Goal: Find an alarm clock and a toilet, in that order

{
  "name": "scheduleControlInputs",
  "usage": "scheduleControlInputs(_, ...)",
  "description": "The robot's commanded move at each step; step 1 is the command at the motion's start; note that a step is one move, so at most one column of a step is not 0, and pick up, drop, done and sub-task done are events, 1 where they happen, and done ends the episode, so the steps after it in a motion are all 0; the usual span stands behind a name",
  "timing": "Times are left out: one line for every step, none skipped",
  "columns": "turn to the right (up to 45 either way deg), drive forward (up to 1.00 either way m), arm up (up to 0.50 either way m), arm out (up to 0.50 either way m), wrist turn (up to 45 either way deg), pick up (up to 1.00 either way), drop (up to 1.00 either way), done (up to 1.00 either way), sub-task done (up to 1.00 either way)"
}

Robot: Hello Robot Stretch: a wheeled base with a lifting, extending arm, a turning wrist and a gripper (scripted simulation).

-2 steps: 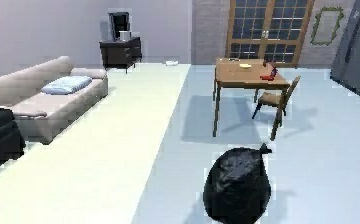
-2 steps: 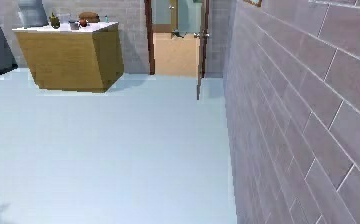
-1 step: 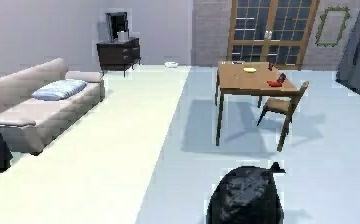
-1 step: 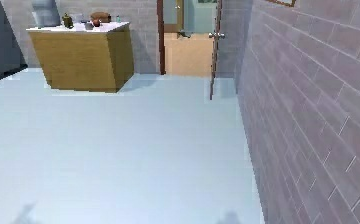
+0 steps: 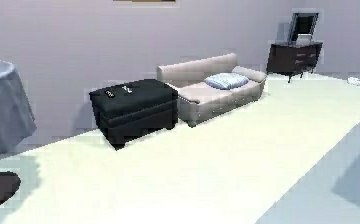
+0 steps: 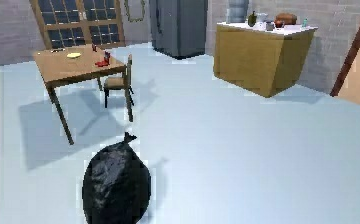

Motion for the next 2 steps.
scheduleControlInputs(-39.0, 0.00, 0.00, 0.00, 0.0, 0.00, 0.00, 0.00, 0.00)
scheduleControlInputs(0.0, 0.90, 0.00, 0.00, 0.0, 0.00, 0.00, 0.00, 0.00)
